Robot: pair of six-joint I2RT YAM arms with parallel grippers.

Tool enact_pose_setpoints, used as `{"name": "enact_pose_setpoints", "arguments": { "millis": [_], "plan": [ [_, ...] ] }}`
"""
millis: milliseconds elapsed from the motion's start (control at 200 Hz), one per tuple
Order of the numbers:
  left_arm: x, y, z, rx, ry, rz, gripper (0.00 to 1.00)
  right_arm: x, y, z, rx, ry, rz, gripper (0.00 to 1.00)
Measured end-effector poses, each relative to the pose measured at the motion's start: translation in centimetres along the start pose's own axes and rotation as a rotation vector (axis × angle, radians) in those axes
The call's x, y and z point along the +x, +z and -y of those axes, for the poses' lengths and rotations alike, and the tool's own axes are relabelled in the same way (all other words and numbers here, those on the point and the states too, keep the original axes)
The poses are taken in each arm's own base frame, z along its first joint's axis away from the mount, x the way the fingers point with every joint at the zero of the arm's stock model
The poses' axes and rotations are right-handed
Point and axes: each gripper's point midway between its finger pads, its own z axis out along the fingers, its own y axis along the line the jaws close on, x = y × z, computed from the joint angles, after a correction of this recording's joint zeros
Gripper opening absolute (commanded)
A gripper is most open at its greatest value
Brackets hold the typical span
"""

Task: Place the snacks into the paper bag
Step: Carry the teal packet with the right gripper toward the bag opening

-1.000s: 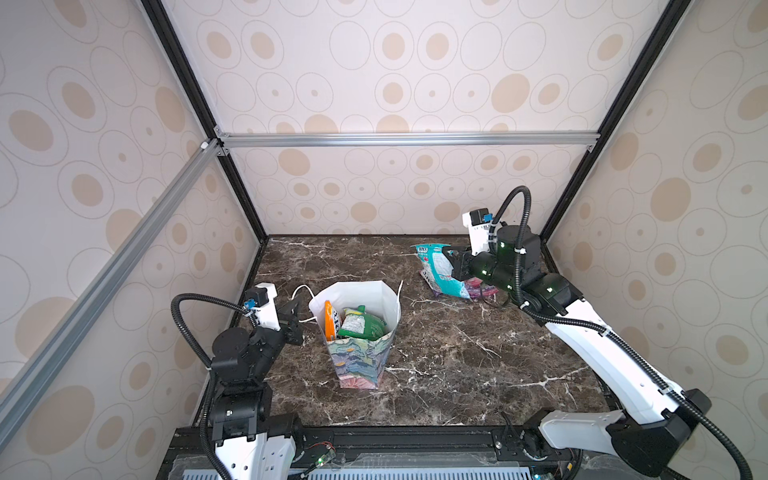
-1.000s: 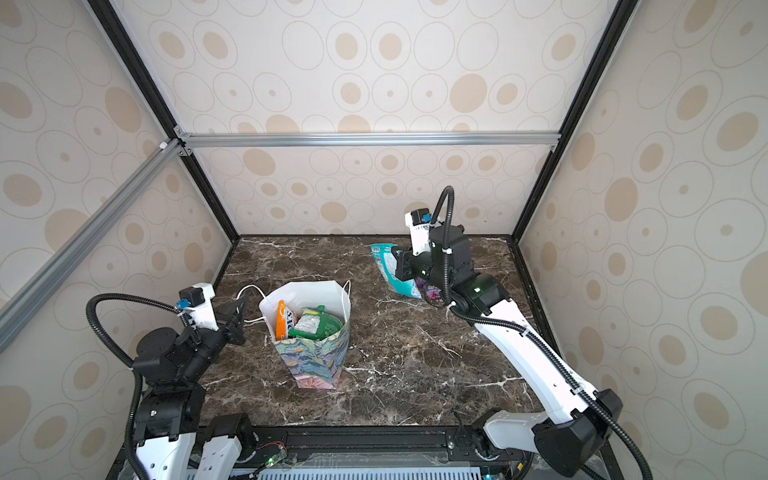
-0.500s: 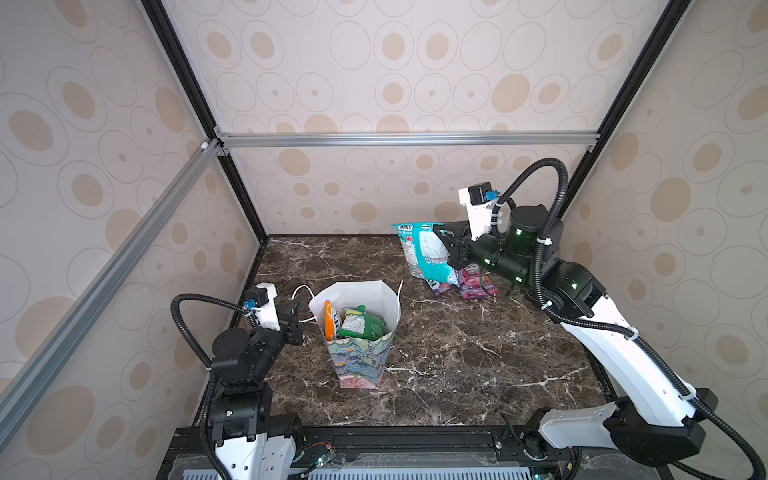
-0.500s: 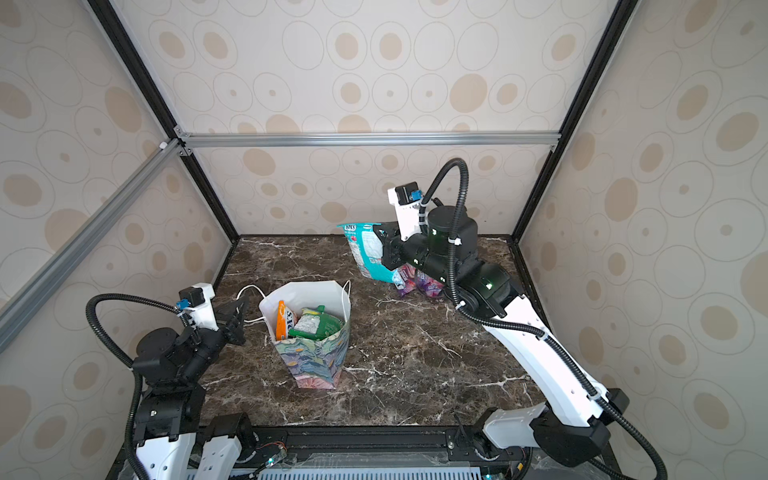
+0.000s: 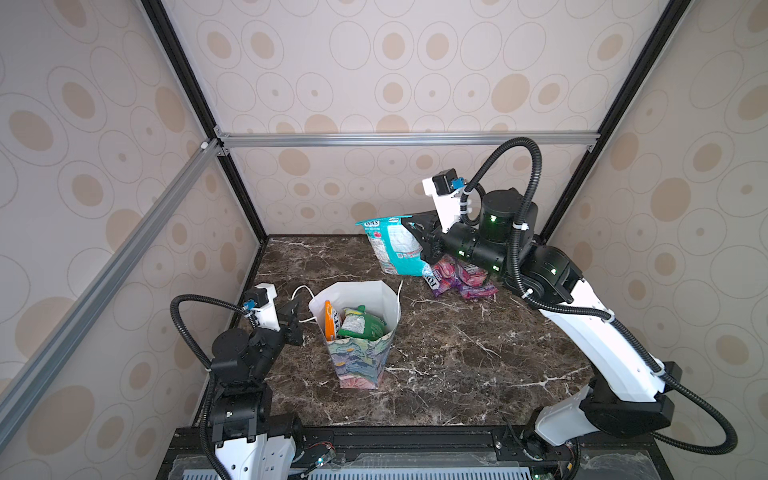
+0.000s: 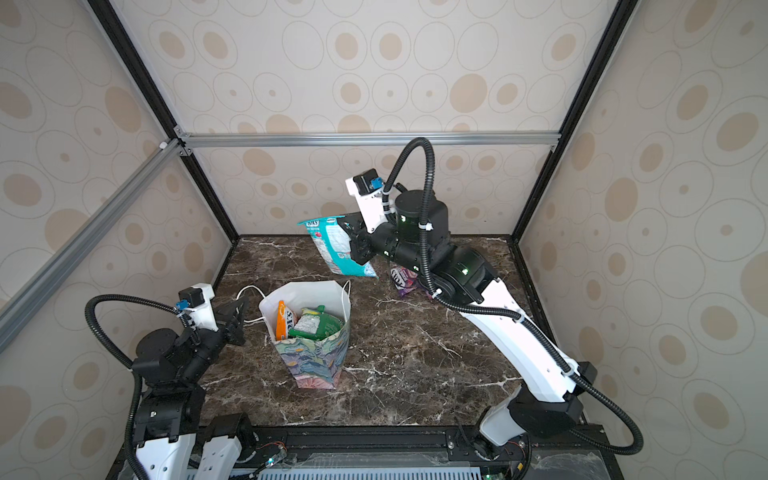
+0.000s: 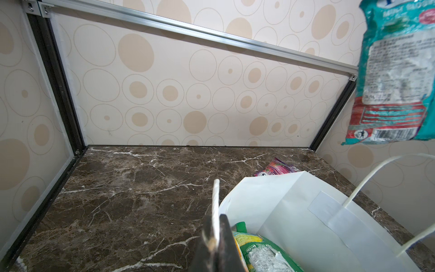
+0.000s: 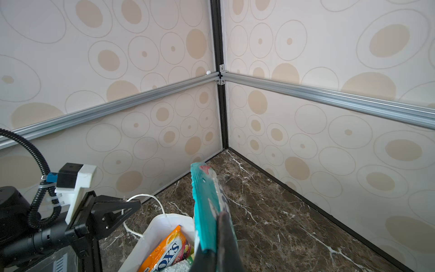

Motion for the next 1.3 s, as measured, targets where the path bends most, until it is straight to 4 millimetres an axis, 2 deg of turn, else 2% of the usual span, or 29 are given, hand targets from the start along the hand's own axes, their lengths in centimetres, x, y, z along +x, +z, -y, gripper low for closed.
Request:
{"name": "enact_pose_setpoints", "arguments": {
  "millis": [260,425,545,705,885,1005,1296],
  "plan": [
    [0.0,0.0,0.0,0.0,0.0,0.0,0.0,-0.6,1.4,-3.3,-0.083,-0.029,0.007,0.0],
    [0.0,-0.1,0.1,0.0,0.002,0.005,0.0,0.9,2.9,-4.1,-0.102,-0.041,-0.033,0.0],
    [0.0,-0.1,0.1,0.0,0.002,0.005,0.0,2.8,4.2,-4.3,-0.104,-0.044,-0.091,0.0],
    [0.0,-0.1,0.1,0.0,0.002,0.005,0.0,4.3,4.7,-4.9,-0.116,-0.046,-0.138,0.0],
    [0.0,-0.1,0.0,0.0,0.002,0.004,0.0,4.5,4.8,-6.0,-0.139,-0.069,-0.15,0.0],
    [0.0,-0.1,0.0,0.0,0.002,0.004,0.0,3.8,5.5,-6.7,-0.154,-0.085,-0.138,0.0],
    [-0.1,-0.1,0.0,0.0,0.002,0.005,0.0,2.9,6.5,-7.0,-0.153,-0.098,-0.114,0.0]
  ]
}}
